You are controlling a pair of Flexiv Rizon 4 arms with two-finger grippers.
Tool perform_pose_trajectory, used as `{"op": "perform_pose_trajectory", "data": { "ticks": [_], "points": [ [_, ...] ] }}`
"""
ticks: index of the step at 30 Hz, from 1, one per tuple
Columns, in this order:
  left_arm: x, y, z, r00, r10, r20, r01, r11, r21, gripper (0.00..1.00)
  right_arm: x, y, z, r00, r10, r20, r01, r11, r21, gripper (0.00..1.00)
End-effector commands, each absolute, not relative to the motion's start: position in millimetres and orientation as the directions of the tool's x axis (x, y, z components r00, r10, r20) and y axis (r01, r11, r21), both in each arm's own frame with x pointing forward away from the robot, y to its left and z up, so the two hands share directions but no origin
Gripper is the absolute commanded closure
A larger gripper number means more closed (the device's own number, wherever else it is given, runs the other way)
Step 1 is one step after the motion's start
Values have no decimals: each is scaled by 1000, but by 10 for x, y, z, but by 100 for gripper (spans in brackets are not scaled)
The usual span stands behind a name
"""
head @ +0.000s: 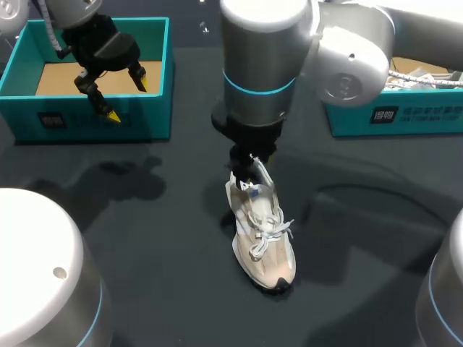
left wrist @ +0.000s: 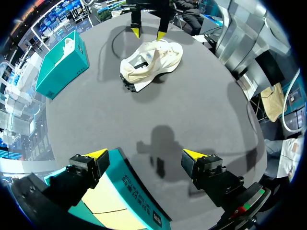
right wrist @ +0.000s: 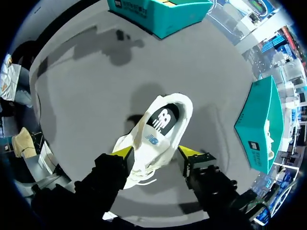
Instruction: Take the shoe out of the shoebox, open the shoe tongue, remove and reinsert the insole, then place the shoe into the shoebox
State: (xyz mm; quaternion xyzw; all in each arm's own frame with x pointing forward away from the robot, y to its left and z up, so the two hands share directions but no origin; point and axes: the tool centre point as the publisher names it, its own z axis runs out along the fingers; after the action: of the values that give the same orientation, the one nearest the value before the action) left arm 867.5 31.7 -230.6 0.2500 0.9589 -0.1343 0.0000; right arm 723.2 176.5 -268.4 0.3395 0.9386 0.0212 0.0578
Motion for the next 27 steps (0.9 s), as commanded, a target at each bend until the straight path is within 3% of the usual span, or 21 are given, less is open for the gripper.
{"op": "perform_pose_trajectory", "data": {
  "ticks": [1,7,13,27],
  "points": [
    [8676,320,-2302,-875,480,-66,480,839,-255,0,7263,1722,-2683,-983,160,-94,155,987,50,0],
    [8676,320,-2302,-875,480,-66,480,839,-255,0,7263,1722,-2683,-983,160,-94,155,987,50,0],
    [8676,320,-2302,-875,480,-66,480,839,-255,0,7531,1849,-2728,-990,-90,-111,-85,995,-45,0],
    [8676,320,-2302,-875,480,-66,480,839,-255,0,7923,1795,-2935,-935,-308,-174,-299,951,-78,0]
  ]
}}
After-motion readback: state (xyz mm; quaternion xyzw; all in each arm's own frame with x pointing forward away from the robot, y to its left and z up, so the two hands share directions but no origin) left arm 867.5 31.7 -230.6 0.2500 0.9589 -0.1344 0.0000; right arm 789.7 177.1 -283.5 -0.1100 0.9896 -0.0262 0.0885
